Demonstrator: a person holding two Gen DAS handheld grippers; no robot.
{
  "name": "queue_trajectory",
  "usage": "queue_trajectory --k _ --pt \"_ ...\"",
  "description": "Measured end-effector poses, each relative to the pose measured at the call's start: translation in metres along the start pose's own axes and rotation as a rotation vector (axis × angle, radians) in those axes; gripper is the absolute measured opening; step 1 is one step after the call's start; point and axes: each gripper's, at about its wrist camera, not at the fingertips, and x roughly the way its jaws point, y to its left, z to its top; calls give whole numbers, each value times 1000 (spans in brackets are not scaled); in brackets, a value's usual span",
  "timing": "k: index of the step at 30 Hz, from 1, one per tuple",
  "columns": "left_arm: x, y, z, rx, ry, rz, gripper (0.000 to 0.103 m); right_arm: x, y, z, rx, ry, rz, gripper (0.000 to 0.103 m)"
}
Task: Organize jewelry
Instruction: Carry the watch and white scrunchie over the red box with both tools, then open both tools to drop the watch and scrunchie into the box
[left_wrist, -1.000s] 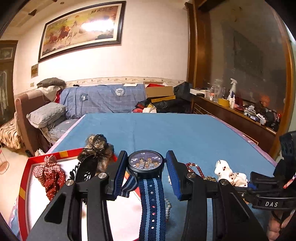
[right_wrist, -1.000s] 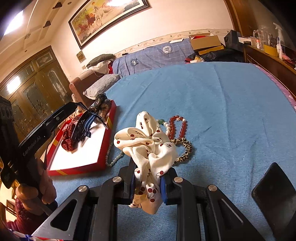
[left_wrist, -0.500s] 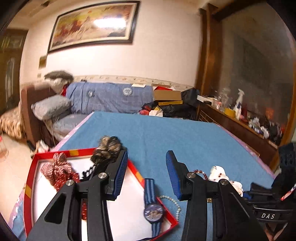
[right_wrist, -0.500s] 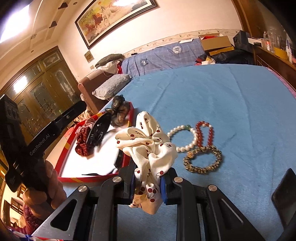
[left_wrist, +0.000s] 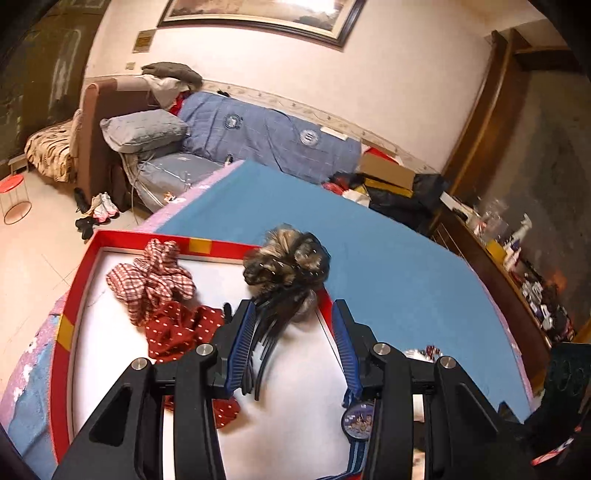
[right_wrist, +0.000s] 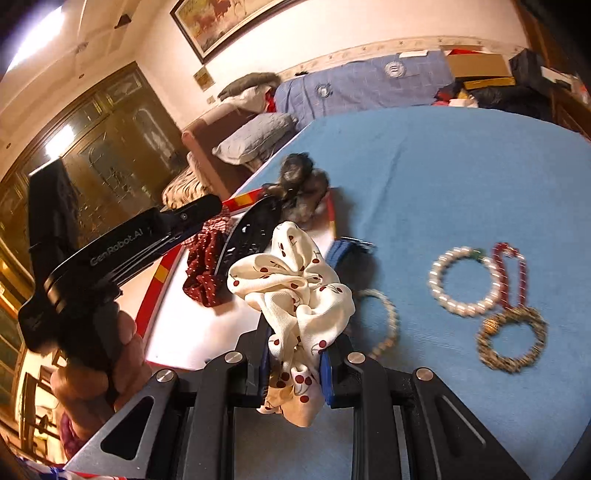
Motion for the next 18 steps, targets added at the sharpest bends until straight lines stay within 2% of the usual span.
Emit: queue_trajectory --k 4,6,10,12,18 --pt "-3 9 1 -37 -18 24 42 30 19 9 -28 31 5 24" --pt "-2 12 2 -49 -17 27 42 48 25 12 -38 54 -22 24" --pt "1 11 1 -47 0 33 42 67 25 16 -32 70 -60 37" --pt "1 9 1 -39 -2 32 42 65 23 15 -30 68 -42 48" --pt "0 6 0 -22 -18 43 42 32 14 21 1 -8 40 51"
